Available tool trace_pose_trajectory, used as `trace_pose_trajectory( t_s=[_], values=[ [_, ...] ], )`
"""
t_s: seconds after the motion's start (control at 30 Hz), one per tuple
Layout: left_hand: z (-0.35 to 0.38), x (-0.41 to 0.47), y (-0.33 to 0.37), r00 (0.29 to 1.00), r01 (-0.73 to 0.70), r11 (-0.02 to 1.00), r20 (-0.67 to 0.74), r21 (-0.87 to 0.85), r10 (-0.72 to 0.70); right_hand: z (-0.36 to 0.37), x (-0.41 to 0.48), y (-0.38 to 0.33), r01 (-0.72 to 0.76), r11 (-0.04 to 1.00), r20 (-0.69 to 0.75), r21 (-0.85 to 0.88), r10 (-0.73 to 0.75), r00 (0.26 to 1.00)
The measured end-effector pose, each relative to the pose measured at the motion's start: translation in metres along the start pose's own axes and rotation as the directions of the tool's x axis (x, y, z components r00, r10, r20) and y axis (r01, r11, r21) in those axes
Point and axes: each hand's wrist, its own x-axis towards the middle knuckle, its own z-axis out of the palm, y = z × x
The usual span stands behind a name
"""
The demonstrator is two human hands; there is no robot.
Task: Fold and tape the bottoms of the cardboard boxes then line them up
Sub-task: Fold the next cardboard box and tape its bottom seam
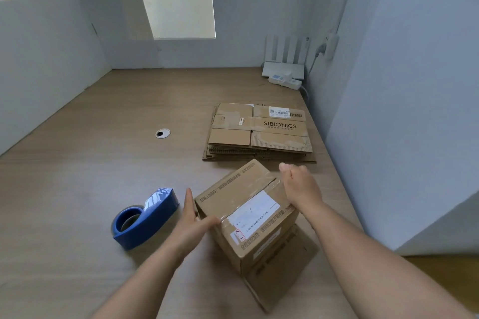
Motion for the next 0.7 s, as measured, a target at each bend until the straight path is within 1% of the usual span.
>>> trace_pose_trajectory(
  t_s=[0.07, 0.1, 0.17, 0.2, 0.23, 0.3, 0.33, 0.37, 0.43, 0.5, 0.57, 0.63, 0.7],
  values=[
    [-0.002, 0.004, 0.004, 1.0, -0.024, 0.999, 0.012, 0.046, 0.024, -0.009, -0.009, 0.004, -0.114, 0.992, -0.131, -0.058, 0.106, 0.986],
    [-0.002, 0.006, 0.004, 1.0, -0.02, 0.996, 0.017, 0.087, 0.019, -0.013, -0.017, 0.008, -0.185, 0.975, -0.141, -0.122, 0.167, 0.976],
    [0.0, 0.009, 0.0, 1.0, -0.02, 0.987, -0.012, 0.16, 0.022, -0.012, -0.032, 0.019, -0.283, 0.938, -0.082, -0.199, 0.271, 0.959],
    [0.002, 0.008, -0.002, 0.998, -0.025, 0.981, -0.044, 0.194, 0.034, -0.01, -0.036, 0.024, -0.31, 0.939, -0.053, -0.147, 0.305, 0.951],
    [0.004, 0.007, -0.005, 0.995, -0.029, 0.971, -0.085, 0.238, 0.051, -0.008, -0.037, 0.027, -0.33, 0.944, -0.016, -0.017, 0.329, 0.944],
    [0.011, 0.001, -0.012, 0.98, -0.015, 0.935, -0.178, 0.354, 0.084, -0.006, -0.036, 0.028, -0.309, 0.904, 0.068, 0.294, 0.303, 0.951],
    [0.016, -0.002, -0.016, 0.971, -0.005, 0.909, -0.214, 0.416, 0.103, -0.004, -0.035, 0.025, -0.292, 0.884, 0.108, 0.365, 0.272, 0.956],
    [0.023, -0.005, -0.02, 0.967, -0.006, 0.883, -0.222, 0.469, 0.124, -0.003, -0.037, 0.019, -0.28, 0.886, 0.141, 0.371, 0.244, 0.959],
    [0.037, -0.009, -0.028, 0.975, -0.027, 0.855, -0.175, 0.518, 0.137, 0.003, -0.042, 0.008, -0.235, 0.928, 0.174, 0.288, 0.191, 0.966],
    [0.048, -0.011, -0.031, 0.982, -0.032, 0.854, -0.145, 0.519, 0.124, 0.01, -0.051, 0.002, -0.219, 0.964, 0.241, 0.151, 0.179, 0.954],
    [0.055, -0.011, -0.03, 0.976, -0.026, 0.861, -0.173, 0.508, 0.131, 0.014, -0.061, 0.002, -0.201, 0.978, 0.302, 0.06, 0.174, 0.937],
    [0.058, -0.01, -0.029, 0.966, -0.03, 0.881, -0.214, 0.473, 0.148, 0.016, -0.073, 0.008, -0.174, 0.984, 0.325, 0.029, 0.156, 0.933],
    [0.06, -0.008, -0.03, 0.966, -0.062, 0.92, -0.207, 0.386, 0.152, 0.018, -0.077, 0.019, -0.163, 0.981, 0.362, 0.109, 0.114, 0.925]
  ],
)
